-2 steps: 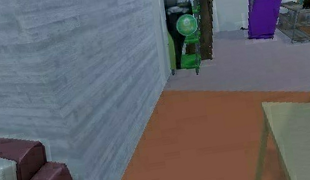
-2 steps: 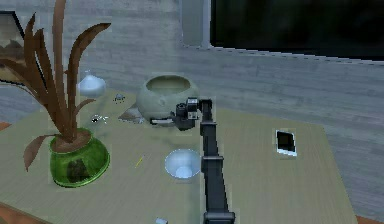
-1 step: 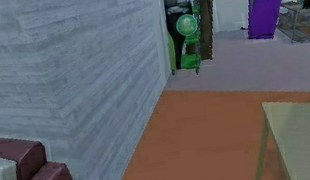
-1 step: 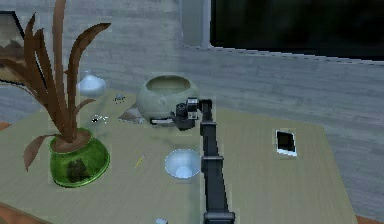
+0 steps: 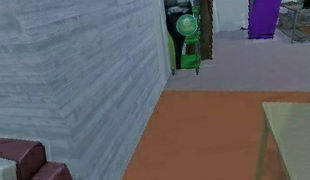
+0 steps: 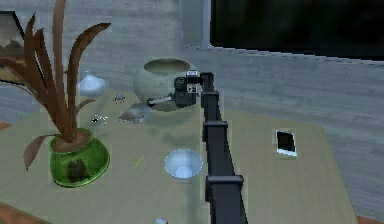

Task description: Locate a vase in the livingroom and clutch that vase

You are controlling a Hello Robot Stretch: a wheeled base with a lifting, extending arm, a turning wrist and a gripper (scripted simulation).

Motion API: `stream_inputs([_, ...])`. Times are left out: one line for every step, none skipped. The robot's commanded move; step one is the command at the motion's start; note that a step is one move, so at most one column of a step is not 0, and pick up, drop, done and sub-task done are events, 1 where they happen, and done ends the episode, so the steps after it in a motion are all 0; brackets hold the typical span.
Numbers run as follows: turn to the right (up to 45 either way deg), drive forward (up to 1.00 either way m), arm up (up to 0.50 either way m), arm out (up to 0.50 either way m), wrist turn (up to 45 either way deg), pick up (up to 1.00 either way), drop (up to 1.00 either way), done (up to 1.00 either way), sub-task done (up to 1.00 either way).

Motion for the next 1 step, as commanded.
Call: stream_inputs([0.0,0.0,0.0,0.0,0.0,0.0,0.0,1.0,0.0])
